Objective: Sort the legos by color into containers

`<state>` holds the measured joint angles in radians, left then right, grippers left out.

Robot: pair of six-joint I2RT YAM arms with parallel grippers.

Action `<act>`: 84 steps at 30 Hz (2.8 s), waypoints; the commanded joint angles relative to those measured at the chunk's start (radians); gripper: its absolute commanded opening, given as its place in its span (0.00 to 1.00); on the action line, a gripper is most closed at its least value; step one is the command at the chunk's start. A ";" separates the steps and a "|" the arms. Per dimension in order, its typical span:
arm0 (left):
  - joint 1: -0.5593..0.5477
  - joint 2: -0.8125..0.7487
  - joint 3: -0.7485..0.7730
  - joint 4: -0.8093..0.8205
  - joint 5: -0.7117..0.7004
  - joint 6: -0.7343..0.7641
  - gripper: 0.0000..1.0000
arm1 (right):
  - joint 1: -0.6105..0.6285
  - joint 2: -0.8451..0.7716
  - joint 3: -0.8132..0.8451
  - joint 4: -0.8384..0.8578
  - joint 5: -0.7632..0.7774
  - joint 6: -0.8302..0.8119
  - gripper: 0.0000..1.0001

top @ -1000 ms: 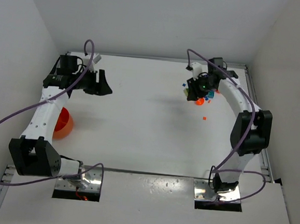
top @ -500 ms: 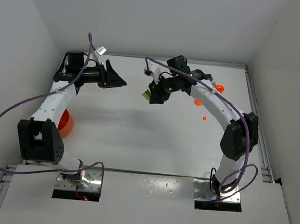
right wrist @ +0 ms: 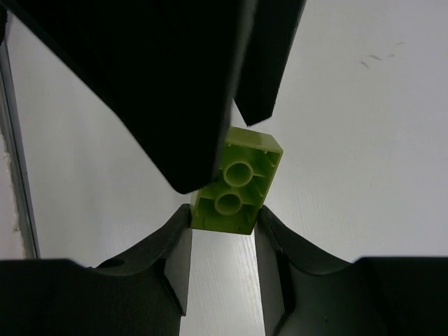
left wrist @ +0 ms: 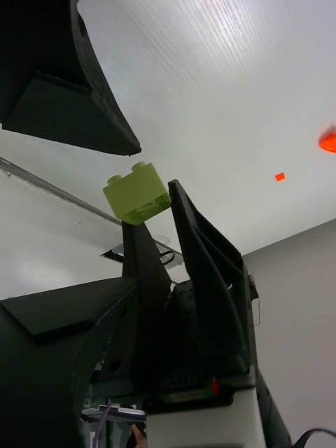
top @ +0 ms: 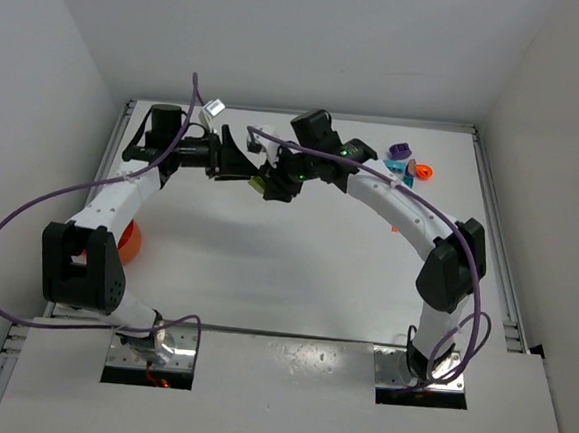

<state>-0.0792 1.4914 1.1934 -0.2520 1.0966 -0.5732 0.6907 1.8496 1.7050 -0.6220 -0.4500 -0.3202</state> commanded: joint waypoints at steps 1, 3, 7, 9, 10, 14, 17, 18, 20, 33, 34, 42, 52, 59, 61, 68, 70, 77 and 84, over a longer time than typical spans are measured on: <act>-0.004 0.012 0.003 0.040 0.022 -0.001 0.74 | 0.027 -0.004 0.059 0.056 0.028 -0.026 0.05; -0.004 0.024 0.003 0.030 0.022 -0.001 0.72 | 0.036 -0.004 0.070 0.067 0.048 -0.026 0.05; -0.004 0.033 0.003 0.030 0.022 0.010 0.59 | 0.056 -0.004 0.079 0.067 0.066 -0.036 0.05; -0.004 0.033 0.003 0.030 0.022 0.010 0.49 | 0.056 -0.004 0.079 0.076 0.076 -0.036 0.05; -0.004 0.033 0.003 0.030 0.022 0.010 0.42 | 0.056 -0.004 0.079 0.076 0.076 -0.036 0.05; -0.004 0.009 0.003 0.019 0.031 0.030 0.10 | 0.066 -0.004 0.059 0.100 0.147 -0.045 0.05; -0.004 -0.019 0.033 -0.079 -0.024 0.123 0.00 | 0.056 0.016 0.050 0.100 0.240 0.025 0.20; 0.005 -0.038 0.053 -0.116 -0.043 0.159 0.00 | 0.032 0.028 0.067 0.084 0.240 0.055 0.36; 0.053 -0.060 0.116 -0.230 -0.084 0.263 0.00 | 0.007 0.028 0.067 0.027 0.275 0.092 0.49; 0.338 -0.180 0.311 -0.737 -1.126 0.667 0.00 | -0.255 -0.086 -0.326 -0.037 0.271 0.153 0.75; 0.348 -0.180 0.302 -0.788 -1.240 0.667 0.00 | -0.290 -0.055 -0.314 -0.053 0.242 0.153 0.75; 0.381 -0.226 0.212 -0.848 -1.413 0.633 0.00 | -0.376 0.155 -0.083 -0.222 0.102 0.119 0.81; 0.455 -0.250 0.038 -0.725 -1.365 0.624 0.00 | -0.387 0.257 0.090 -0.303 0.079 0.090 0.85; 0.464 -0.231 -0.018 -0.616 -1.356 0.635 0.01 | -0.396 0.237 0.065 -0.303 0.089 0.090 0.85; 0.464 -0.220 -0.018 -0.589 -1.356 0.644 0.01 | -0.396 0.226 0.055 -0.294 0.089 0.090 0.85; 0.464 -0.162 -0.028 -0.537 -1.365 0.664 0.01 | -0.405 0.226 0.045 -0.294 0.099 0.090 0.85; 0.464 -0.161 -0.028 -0.537 -1.374 0.674 0.01 | -0.405 0.217 0.036 -0.294 0.099 0.090 0.85; 0.464 -0.152 -0.046 -0.517 -1.402 0.694 0.02 | -0.405 0.217 0.036 -0.285 0.108 0.090 0.85; 0.464 -0.161 -0.087 -0.507 -1.434 0.714 0.12 | -0.414 0.217 0.036 -0.285 0.108 0.081 0.85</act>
<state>0.3744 1.3418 1.1179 -0.7891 -0.3080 0.1215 0.2886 2.1071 1.7420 -0.9203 -0.3408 -0.2264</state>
